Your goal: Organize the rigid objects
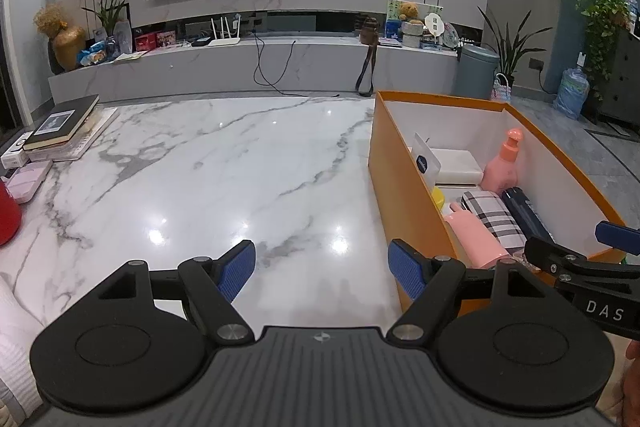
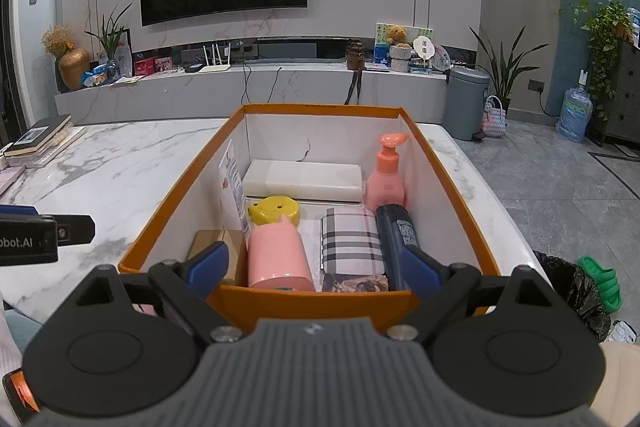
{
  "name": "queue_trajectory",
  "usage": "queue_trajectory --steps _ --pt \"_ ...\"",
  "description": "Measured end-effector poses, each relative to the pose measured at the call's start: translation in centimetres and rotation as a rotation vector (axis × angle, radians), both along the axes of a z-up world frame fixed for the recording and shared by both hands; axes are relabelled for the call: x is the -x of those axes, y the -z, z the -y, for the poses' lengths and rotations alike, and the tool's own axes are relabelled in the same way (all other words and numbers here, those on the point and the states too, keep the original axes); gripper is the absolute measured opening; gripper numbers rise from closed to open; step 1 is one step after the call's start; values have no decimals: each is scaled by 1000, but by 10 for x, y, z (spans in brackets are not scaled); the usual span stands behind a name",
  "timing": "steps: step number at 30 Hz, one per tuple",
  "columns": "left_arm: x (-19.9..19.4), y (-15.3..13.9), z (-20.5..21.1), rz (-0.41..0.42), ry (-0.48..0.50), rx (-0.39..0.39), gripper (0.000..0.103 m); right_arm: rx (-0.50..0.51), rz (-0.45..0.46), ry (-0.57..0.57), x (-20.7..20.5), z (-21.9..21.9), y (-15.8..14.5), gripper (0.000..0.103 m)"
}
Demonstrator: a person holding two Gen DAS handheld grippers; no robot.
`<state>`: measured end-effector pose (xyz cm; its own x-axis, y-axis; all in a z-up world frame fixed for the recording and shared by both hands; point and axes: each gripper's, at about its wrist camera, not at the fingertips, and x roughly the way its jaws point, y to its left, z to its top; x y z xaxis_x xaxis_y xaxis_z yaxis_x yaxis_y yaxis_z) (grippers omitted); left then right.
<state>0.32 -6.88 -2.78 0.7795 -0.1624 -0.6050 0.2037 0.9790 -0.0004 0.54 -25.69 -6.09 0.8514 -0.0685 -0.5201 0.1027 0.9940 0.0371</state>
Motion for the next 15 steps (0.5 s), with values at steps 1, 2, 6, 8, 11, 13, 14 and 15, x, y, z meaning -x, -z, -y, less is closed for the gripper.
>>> queue_trajectory --steps 1,2,6,8,11,13,14,15 --pt "0 0 0 0 -2 -1 89 -1 1 0 0 0 0 91" --pt "0 -1 0 1 -3 -1 89 -1 2 0 1 0 -1 91" --pt "0 -1 0 4 0 -2 89 -5 8 -3 3 0 -2 91" --pt "1 -1 0 5 0 -1 89 -6 9 -3 4 0 -2 91" --pt "1 -1 0 5 1 -2 89 -6 9 -3 4 0 -2 91" --pt "1 -1 -1 7 2 -1 89 -6 9 -3 5 0 -2 91" --pt "1 -2 -1 8 3 0 89 -6 10 -3 4 0 -2 91" --pt "1 -2 -1 9 6 1 89 -6 9 -3 4 0 -2 91"
